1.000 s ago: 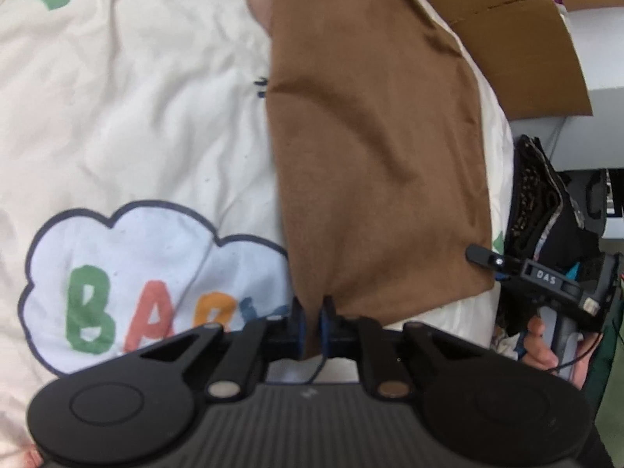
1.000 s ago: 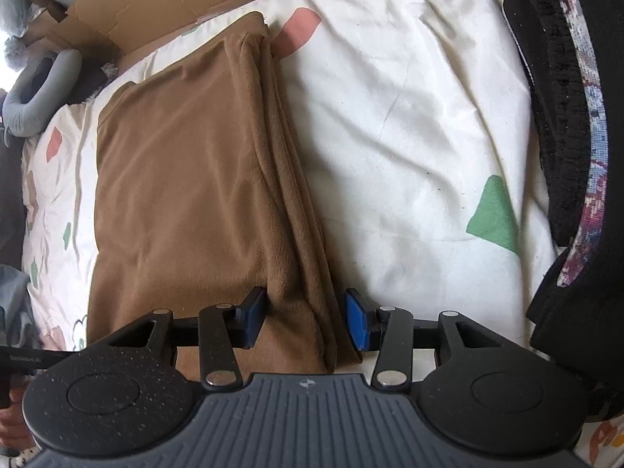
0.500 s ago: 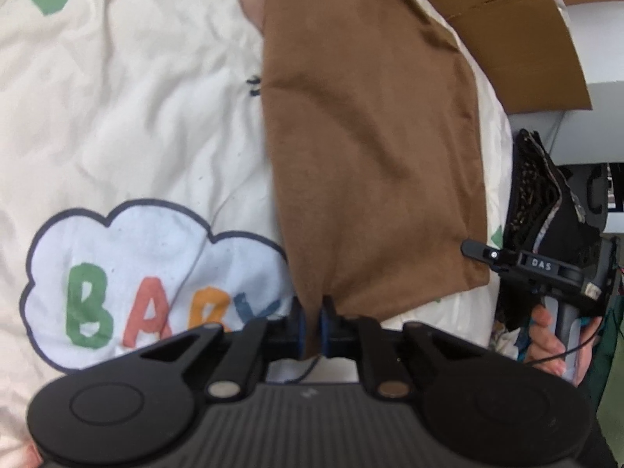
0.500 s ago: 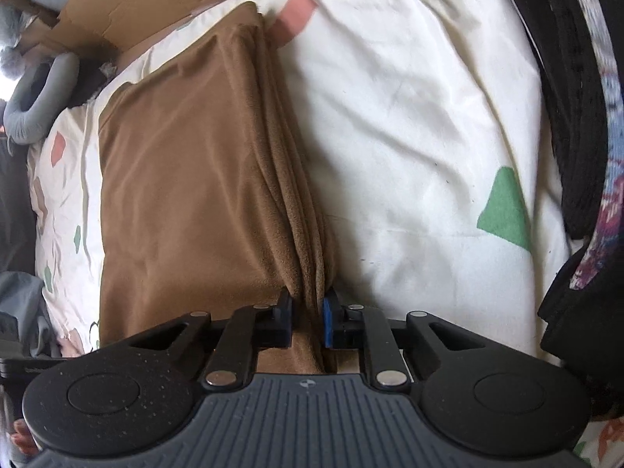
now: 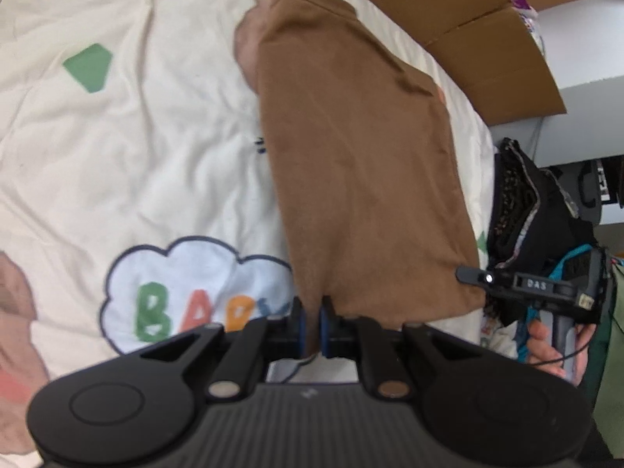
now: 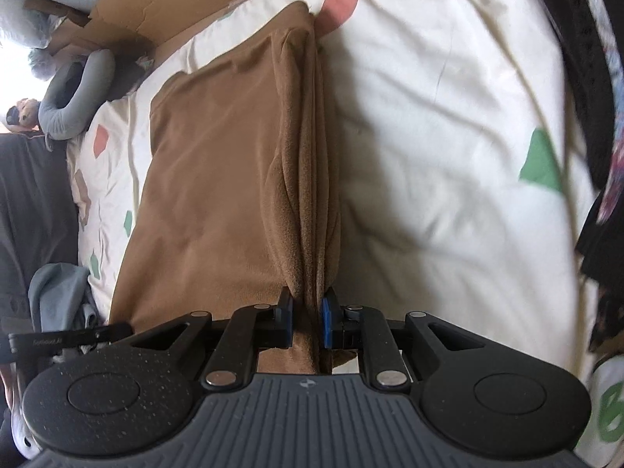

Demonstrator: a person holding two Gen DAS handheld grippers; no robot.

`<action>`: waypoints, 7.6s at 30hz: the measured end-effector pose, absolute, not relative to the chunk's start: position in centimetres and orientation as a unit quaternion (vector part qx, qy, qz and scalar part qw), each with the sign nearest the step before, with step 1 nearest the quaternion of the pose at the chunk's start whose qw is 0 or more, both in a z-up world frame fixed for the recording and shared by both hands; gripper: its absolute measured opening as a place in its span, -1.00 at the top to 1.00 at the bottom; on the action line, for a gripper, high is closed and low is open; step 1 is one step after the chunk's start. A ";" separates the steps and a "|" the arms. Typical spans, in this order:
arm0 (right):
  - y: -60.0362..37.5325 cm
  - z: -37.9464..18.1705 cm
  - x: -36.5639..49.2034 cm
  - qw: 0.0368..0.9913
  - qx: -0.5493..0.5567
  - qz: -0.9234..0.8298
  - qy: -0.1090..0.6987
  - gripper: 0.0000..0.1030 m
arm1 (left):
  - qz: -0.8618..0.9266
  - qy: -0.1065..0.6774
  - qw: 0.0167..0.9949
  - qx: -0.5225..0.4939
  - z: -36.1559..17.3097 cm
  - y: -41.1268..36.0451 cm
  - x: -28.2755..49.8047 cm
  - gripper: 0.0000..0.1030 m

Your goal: Fold clothes

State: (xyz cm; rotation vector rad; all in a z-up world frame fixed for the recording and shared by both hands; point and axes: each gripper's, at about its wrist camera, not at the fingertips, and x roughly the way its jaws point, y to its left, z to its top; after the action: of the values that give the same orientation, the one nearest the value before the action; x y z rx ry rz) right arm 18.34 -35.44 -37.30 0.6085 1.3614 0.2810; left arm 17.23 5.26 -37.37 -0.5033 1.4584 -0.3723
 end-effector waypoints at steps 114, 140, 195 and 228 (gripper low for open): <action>-35.7 -35.5 18.2 0.752 0.243 0.148 0.595 -0.12 | -0.200 0.638 0.707 -0.230 -37.8 10.2 18.4 -0.37; -36.0 -41.7 24.5 0.726 0.331 0.134 0.587 -0.31 | -0.197 0.612 0.729 -0.235 -41.8 8.0 25.9 -0.38; -35.5 -43.1 28.0 0.713 0.363 0.183 0.572 0.48 | -0.184 0.591 0.732 -0.284 -43.5 10.6 28.6 0.95; -33.0 -42.0 28.7 0.734 0.301 0.183 0.580 0.69 | -0.234 0.595 0.729 -0.244 -42.6 7.6 30.3 0.87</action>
State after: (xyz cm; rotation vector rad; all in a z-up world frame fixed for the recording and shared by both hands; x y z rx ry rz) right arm 28.70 -32.99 -42.00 0.6620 1.2752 0.4033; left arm 30.25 7.55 -42.58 -0.5370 1.3118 -0.5158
